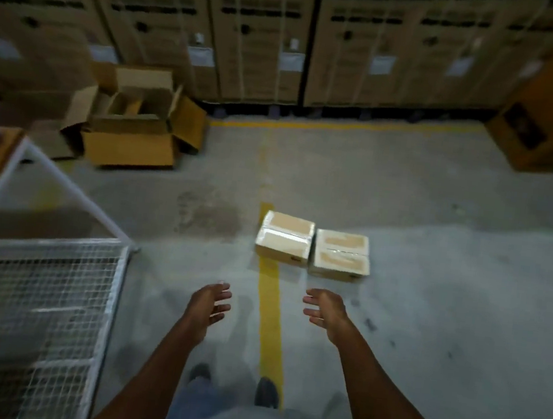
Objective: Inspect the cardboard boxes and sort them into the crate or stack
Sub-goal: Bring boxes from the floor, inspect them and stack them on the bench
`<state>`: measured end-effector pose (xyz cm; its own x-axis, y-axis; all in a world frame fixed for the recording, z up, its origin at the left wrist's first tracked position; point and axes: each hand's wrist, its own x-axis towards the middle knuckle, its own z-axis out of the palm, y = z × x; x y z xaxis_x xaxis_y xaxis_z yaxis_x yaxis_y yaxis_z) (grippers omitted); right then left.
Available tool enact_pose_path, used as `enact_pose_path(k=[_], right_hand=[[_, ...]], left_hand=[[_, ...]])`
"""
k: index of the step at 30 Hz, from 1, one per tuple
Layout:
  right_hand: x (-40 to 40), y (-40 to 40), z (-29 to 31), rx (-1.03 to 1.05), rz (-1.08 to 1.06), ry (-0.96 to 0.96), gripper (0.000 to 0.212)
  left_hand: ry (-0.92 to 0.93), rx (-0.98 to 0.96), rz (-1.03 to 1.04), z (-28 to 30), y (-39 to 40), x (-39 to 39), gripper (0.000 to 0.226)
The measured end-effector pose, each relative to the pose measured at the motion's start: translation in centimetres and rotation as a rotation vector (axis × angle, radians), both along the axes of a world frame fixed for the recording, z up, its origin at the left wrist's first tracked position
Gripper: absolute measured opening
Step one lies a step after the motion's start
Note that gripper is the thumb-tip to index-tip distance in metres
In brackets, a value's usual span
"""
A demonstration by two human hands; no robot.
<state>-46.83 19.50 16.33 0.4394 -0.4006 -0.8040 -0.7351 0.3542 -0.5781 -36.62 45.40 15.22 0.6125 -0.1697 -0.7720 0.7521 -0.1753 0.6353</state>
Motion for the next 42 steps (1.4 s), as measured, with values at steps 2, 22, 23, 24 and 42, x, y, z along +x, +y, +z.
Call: enact_pose_path(k=[2, 22, 23, 24, 42], right_hand=[[-0.6, -3.0, -0.2, -0.003, -0.060, 0.007, 0.024], [21.1, -20.2, -8.0, -0.044, -0.028, 0.106, 0.035], [22.3, -20.9, -9.2, -0.051, -0.006, 0.118, 0.039], [23.4, -21.7, -10.4, -0.055, 0.007, 0.130, 0.042], [38.0, -29.2, -53.4, 0.018, 0.177, 0.287, 0.057]], left_hand=[[-0.016, 0.001, -0.094, -0.1, -3.3, 1.0, 0.020], [0.029, 0.206, -0.413, -9.1, -19.6, 28.8, 0.026], [0.028, 0.221, -0.426, -10.1, -20.2, 30.2, 0.027], [0.023, 0.232, -0.443, -11.1, -20.9, 31.6, 0.027], [0.031, 0.444, -0.664, -49.4, -29.1, 44.9, 0.019]])
